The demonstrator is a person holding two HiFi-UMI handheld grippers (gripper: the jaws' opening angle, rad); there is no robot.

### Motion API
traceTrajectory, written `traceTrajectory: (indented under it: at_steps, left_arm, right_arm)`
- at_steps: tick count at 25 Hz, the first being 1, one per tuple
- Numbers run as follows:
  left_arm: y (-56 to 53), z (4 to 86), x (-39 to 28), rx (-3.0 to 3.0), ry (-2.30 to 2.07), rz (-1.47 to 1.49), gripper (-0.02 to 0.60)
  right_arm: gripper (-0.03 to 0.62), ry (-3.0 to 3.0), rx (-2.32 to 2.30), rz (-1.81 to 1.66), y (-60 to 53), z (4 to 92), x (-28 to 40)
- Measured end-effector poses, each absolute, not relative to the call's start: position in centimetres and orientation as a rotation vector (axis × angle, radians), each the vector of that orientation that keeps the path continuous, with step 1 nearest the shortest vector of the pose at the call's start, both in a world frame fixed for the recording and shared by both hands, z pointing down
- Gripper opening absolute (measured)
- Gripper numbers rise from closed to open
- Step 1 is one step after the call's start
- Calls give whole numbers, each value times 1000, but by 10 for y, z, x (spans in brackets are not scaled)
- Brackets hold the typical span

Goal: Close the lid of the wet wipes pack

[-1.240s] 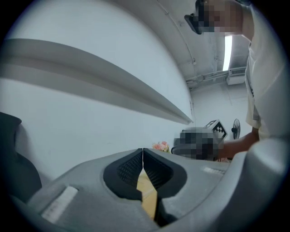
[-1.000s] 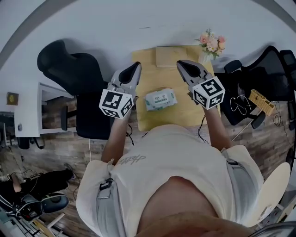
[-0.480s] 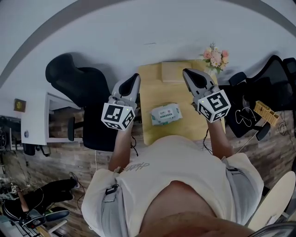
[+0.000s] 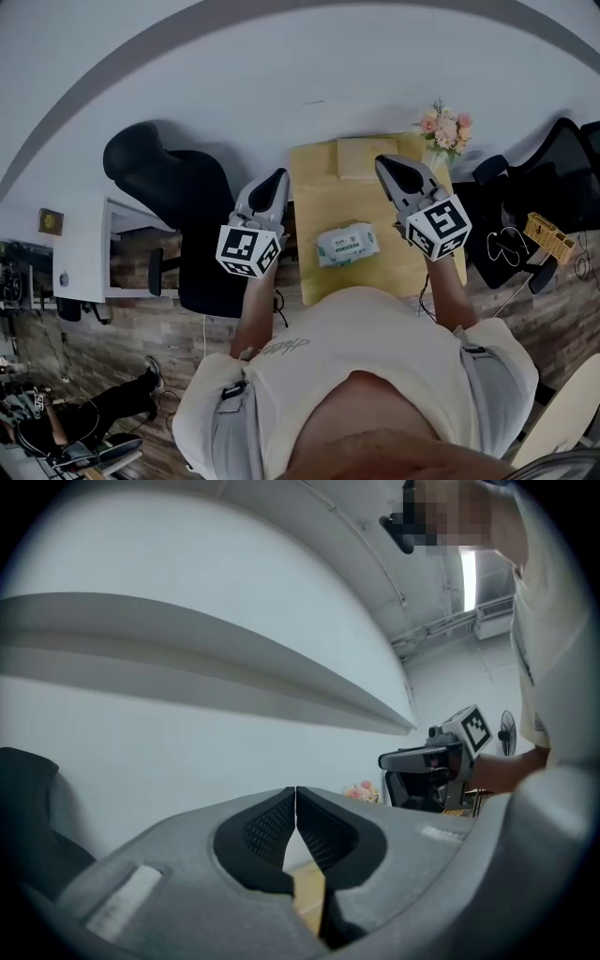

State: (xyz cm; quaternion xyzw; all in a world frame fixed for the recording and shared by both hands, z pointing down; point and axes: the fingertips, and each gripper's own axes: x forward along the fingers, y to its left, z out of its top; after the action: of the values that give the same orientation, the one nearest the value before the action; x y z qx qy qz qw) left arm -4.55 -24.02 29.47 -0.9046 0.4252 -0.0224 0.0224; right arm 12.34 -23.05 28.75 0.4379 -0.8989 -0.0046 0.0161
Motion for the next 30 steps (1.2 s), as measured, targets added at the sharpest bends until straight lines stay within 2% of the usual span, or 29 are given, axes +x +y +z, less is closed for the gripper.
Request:
traceTrajectory:
  at_steps: [30]
  left_arm:
    - [-222, 303, -40, -2862, 1223, -58, 17]
  right_arm:
    - [3, -2791, 1374, -44, -209, 292, 115]
